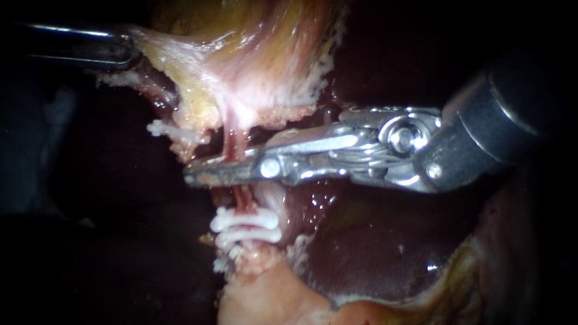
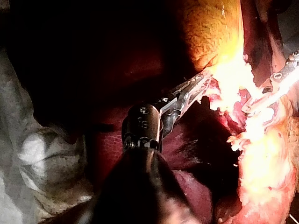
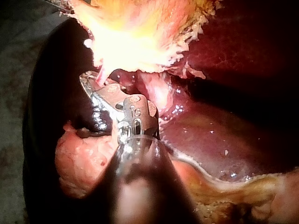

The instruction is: Going back third clip right tube

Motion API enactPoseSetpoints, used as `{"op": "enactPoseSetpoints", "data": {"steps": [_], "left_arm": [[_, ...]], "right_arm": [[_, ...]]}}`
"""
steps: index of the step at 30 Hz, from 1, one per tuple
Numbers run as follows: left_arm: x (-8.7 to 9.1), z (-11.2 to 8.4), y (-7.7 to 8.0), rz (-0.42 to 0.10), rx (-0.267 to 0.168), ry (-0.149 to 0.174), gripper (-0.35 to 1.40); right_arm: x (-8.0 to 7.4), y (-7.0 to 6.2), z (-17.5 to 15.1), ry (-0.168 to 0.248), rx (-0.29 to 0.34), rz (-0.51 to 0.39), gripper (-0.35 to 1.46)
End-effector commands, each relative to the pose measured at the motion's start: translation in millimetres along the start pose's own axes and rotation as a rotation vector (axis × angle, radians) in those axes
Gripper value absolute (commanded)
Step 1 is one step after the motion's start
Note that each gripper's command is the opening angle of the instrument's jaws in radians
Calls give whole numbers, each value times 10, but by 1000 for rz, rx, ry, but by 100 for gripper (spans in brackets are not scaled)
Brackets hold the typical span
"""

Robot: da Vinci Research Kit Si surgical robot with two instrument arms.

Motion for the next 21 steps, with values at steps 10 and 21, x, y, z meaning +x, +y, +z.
{"op": "enactPoseSetpoints", "data": {"steps": [10,21], "left_arm": [[0,0,0,0,1,0,-35],[-1,1,0,1,2,1,-35]], "right_arm": [[-3,3,9,27,47,-3,37],[-36,44,31,37,25,-113,45]]}}
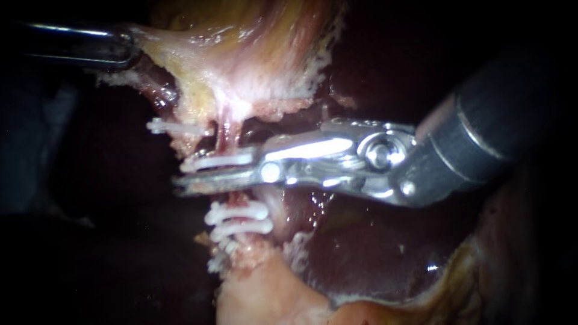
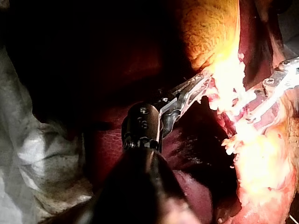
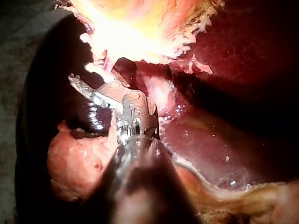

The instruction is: Going back third clip right tube

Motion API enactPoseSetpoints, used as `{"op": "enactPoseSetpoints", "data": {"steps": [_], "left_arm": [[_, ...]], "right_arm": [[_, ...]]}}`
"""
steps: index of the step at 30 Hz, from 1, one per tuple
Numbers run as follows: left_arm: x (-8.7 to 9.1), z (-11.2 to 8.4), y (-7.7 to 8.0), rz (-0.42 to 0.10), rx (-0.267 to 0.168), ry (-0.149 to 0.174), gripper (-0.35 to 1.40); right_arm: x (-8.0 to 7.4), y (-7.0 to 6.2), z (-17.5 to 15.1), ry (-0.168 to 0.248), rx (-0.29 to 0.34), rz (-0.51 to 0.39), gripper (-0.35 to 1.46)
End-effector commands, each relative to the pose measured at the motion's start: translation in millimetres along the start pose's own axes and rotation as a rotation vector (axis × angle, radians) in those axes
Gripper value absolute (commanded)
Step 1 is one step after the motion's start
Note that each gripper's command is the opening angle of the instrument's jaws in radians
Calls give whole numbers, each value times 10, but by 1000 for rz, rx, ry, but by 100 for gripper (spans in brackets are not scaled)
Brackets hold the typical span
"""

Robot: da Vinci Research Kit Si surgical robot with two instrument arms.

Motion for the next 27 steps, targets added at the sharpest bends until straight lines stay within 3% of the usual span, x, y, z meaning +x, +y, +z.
{"op": "enactPoseSetpoints", "data": {"steps": [1,6,10,18,27], "left_arm": [[0,0,0,1,0,0,-35],[-2,1,0,1,1,1,-35],[-2,1,1,1,1,1,-35],[-2,1,2,1,1,1,-35],[-2,1,2,1,1,1,-35]], "right_arm": [[-3,5,1,-6,-16,-28,45],[-13,28,-6,-44,-99,-142,49],[-14,33,-20,-46,-113,-195,50],[-23,15,-66,-61,-95,-327,50],[-23,-9,-140,-73,-106,-516,50]]}}
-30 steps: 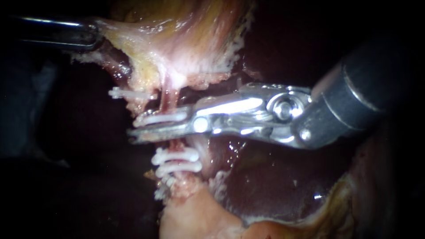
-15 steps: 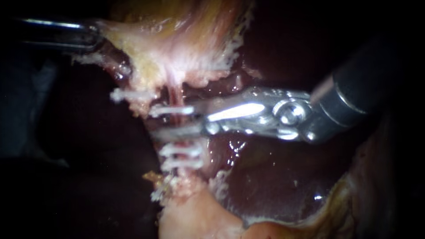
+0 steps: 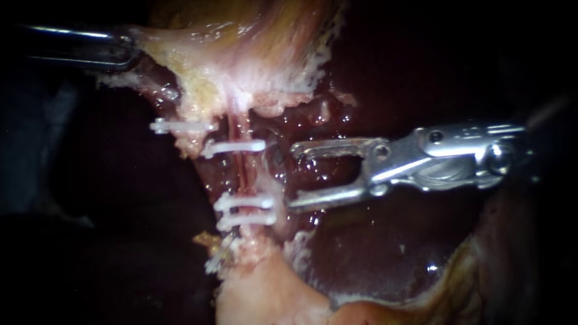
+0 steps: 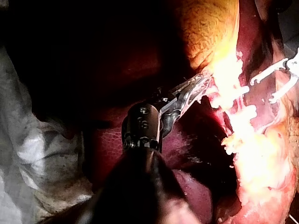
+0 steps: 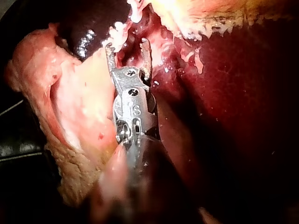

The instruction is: Going back third clip right tube

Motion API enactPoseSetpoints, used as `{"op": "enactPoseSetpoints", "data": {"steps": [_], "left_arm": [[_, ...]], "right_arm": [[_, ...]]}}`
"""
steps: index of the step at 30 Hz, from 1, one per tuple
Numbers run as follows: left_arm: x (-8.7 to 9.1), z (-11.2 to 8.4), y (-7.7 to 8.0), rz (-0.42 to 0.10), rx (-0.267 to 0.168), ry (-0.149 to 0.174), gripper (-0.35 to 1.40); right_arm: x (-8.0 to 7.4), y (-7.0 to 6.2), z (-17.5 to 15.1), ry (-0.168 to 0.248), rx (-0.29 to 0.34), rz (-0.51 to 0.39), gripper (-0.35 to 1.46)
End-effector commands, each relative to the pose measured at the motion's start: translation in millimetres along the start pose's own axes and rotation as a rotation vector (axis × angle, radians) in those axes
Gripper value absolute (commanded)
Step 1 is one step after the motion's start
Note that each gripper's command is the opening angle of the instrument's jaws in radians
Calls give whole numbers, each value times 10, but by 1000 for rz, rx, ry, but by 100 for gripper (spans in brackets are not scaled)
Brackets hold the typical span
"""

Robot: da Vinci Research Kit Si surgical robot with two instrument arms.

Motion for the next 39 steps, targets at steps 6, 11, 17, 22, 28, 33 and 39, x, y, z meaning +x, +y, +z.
{"op": "enactPoseSetpoints", "data": {"steps": [6,11,17,22,28,33,39], "left_arm": [[0,1,0,0,0,0,-35],[-1,2,0,1,1,1,-35],[-6,17,0,3,10,6,-35],[-11,39,-2,6,1,3,-35],[-21,65,-5,14,-9,0,-35],[-25,75,-3,17,-15,-6,-35],[-25,74,-3,17,-19,-7,-35]], "right_arm": [[-5,-5,-32,-1,14,-56,50],[-9,-6,-41,-1,19,-88,50],[-9,-6,-43,-1,20,-100,50],[-10,-6,-45,-1,21,-107,50],[-10,-7,-45,-1,22,-107,50],[-10,-7,-46,-1,22,-107,50],[-9,-7,-46,-1,21,-106,50]]}}
